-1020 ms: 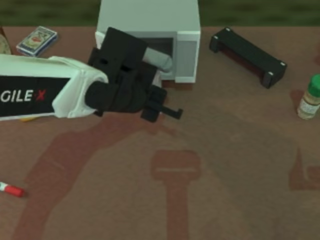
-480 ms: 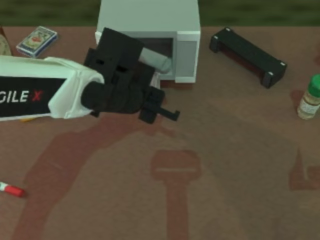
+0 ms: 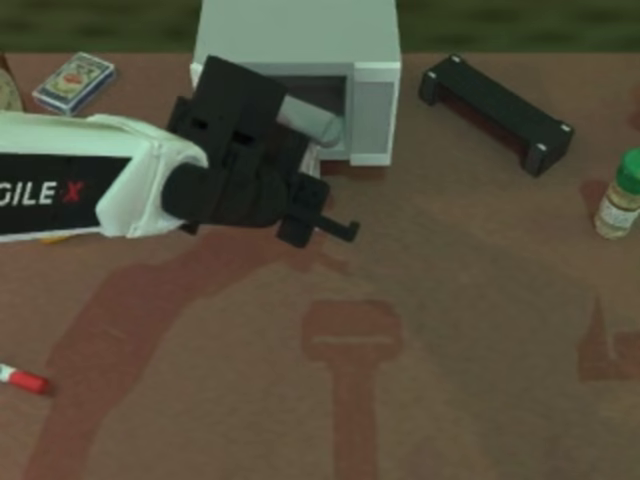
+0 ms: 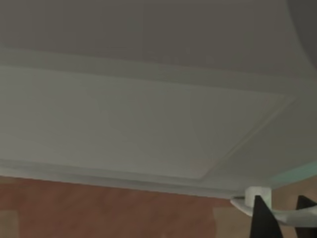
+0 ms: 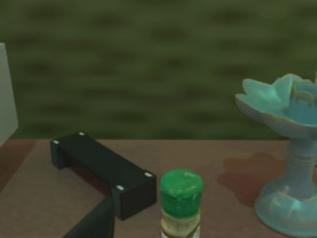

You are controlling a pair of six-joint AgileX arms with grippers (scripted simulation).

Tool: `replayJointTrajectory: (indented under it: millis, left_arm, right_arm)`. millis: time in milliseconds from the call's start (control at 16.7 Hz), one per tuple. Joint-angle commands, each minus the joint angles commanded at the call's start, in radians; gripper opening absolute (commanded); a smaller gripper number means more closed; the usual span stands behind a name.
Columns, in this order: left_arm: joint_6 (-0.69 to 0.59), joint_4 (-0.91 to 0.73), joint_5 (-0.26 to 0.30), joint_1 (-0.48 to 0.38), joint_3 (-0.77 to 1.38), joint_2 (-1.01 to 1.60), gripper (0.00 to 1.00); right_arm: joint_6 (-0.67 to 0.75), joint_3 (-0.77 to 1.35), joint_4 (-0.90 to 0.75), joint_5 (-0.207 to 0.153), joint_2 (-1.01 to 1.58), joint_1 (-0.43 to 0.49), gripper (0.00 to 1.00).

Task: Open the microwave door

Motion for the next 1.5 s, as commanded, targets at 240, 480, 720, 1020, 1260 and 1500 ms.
replayJointTrajectory:
  millis: [240, 480, 720, 1020, 1260, 1500]
  left_arm:
    - [0.0, 0.0, 0.0, 0.0, 0.0, 0.0, 0.0]
    - [0.0, 0.0, 0.0, 0.0, 0.0, 0.0, 0.0]
    - [-0.003, -0.001, 0.01, -0.007, -0.001, 0.001, 0.0]
    - [0.048, 0.003, 0.044, 0.018, -0.023, -0.021, 0.0]
    - [0.065, 0.002, 0.056, 0.027, -0.032, -0.025, 0.0]
    - [0.065, 0.002, 0.056, 0.027, -0.032, -0.025, 0.0]
  right_arm:
    - [0.0, 0.0, 0.0, 0.0, 0.0, 0.0, 1.0]
    - [0.0, 0.0, 0.0, 0.0, 0.0, 0.0, 1.0]
    - [0.0, 0.0, 0.0, 0.0, 0.0, 0.0, 1.0]
    - [0.0, 0.0, 0.0, 0.0, 0.0, 0.0, 1.0]
    - [0.0, 0.0, 0.0, 0.0, 0.0, 0.0, 1.0]
    - [0.0, 0.0, 0.0, 0.0, 0.0, 0.0, 1.0]
